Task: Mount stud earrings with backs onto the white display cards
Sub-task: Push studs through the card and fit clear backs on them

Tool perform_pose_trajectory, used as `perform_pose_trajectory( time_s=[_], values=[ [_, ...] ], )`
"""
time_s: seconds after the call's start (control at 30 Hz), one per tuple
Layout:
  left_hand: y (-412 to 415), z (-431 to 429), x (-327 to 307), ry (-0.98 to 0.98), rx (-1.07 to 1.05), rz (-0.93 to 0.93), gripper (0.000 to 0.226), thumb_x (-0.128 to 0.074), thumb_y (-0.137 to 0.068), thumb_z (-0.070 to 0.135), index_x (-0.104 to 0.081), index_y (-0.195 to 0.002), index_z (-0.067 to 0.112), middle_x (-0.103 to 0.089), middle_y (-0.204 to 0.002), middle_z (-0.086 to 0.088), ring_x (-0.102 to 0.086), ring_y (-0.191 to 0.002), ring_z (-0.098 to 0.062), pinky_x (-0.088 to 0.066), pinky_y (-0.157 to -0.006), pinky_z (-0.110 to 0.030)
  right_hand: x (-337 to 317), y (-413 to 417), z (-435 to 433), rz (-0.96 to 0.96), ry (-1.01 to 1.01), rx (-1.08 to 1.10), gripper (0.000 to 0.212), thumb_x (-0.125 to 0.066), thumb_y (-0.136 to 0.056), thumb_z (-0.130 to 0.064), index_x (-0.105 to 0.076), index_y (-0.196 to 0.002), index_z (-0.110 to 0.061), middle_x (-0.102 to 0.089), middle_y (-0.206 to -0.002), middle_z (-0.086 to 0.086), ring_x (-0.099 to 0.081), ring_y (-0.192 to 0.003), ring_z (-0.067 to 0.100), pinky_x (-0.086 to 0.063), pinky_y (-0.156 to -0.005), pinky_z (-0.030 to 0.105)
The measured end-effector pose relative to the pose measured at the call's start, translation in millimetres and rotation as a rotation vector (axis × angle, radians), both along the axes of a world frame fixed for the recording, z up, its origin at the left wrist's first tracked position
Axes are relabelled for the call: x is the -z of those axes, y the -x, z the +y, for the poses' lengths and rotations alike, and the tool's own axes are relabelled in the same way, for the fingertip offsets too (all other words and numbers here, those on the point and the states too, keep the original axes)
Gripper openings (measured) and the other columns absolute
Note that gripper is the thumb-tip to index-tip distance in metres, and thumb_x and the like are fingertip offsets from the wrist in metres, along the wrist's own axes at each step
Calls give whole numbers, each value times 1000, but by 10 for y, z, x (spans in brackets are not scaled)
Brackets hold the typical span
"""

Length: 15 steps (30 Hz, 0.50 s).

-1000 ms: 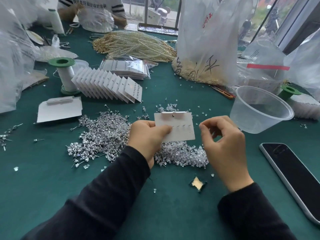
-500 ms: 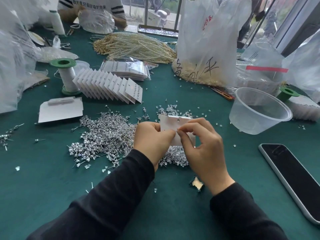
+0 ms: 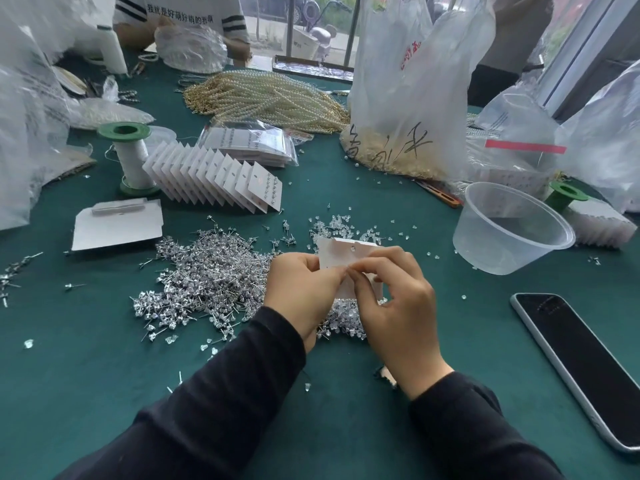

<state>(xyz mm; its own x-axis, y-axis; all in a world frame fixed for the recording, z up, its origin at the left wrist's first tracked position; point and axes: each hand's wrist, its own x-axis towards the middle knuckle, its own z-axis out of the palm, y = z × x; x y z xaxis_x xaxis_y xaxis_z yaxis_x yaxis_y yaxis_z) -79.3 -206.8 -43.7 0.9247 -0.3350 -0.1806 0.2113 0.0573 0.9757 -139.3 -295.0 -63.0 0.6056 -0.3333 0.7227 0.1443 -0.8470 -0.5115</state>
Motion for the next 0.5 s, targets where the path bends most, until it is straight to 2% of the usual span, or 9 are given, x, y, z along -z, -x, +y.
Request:
perform_pose_trajectory(
  time_s=[0.1, 0.13, 0.2, 0.27, 0.4, 0.5],
  values=[
    [0, 12, -7, 3, 8, 39, 10, -62, -78, 3, -57, -85, 9, -46, -78, -9, -35, -65, -21, -21, -45, -22, -3, 9, -5, -14, -10, -4, 6, -65, -76, -1, -70, -74, -4, -62, -79, 6, -57, -78, 23, -48, -68, 31],
    [1, 24, -23, -1, 15, 74, 4, -61, -79, 2, -58, -78, 5, -47, -72, -10, -37, -57, -18, -22, -42, -18, -4, 9, -6, -16, -9, -7, 6, -66, -76, -1, -70, -75, -4, -62, -79, 5, -57, -78, 23, -48, -67, 31],
    [-14, 35, -19, 48, 28, 161, 18, -59, -81, -1, -54, -64, 5, -46, -60, -7, -33, -37, -12, -20, -34, -11, -4, 3, -7, -6, -15, -15, 5, -67, -75, -1, -71, -75, -4, -63, -79, 5, -57, -77, 23, -47, -66, 30],
    [-15, 33, -32, 85, 29, 227, 24, -57, -81, -3, -50, -61, 7, -43, -56, -5, -28, -27, -4, -19, -31, -8, -1, -3, -9, 5, -31, -20, 4, -69, -75, 0, -71, -75, -4, -63, -78, 6, -58, -76, 23, -47, -66, 30],
    [4, 18, -27, 39, 21, 171, 20, -59, -80, -1, -53, -62, 5, -48, -59, -8, -30, -26, -3, -21, -32, -9, -2, 5, -10, 37, -51, -26, 2, -65, -76, -4, -67, -76, -4, -62, -79, 4, -58, -76, 19, -42, -69, 20],
    [14, 12, -26, -6, 1, 111, 4, -59, -79, 0, -57, -77, 3, -46, -70, -12, -29, -33, -9, -22, -35, -13, -7, 11, 2, 59, -49, -16, 3, -63, -74, -2, -65, -74, -4, -61, -78, 4, -57, -74, 18, -39, -68, 15]
  ],
)
